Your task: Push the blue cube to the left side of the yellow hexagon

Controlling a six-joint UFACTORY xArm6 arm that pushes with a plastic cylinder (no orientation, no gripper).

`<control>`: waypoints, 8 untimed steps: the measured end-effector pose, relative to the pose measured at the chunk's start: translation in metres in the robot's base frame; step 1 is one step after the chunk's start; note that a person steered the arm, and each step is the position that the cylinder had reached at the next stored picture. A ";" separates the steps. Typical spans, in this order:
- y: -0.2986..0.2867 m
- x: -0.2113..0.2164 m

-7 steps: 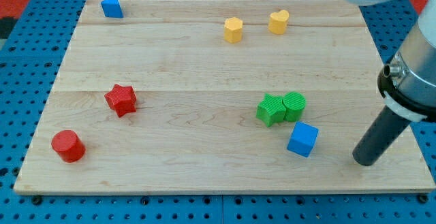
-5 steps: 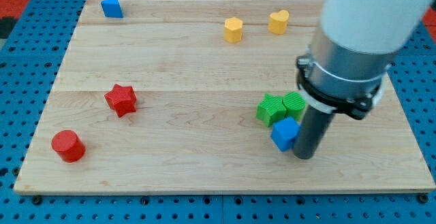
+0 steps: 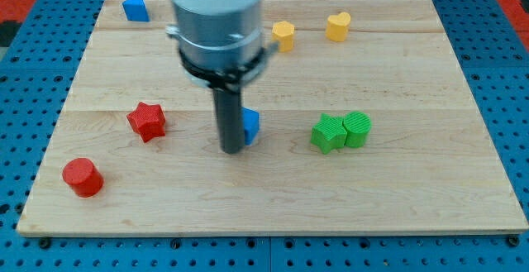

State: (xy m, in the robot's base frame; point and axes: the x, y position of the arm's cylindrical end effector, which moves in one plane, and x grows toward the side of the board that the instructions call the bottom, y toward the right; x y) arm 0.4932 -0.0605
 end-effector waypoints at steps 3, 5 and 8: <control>0.037 -0.002; 0.020 -0.002; 0.037 0.007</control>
State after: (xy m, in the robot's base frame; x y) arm 0.5001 -0.0231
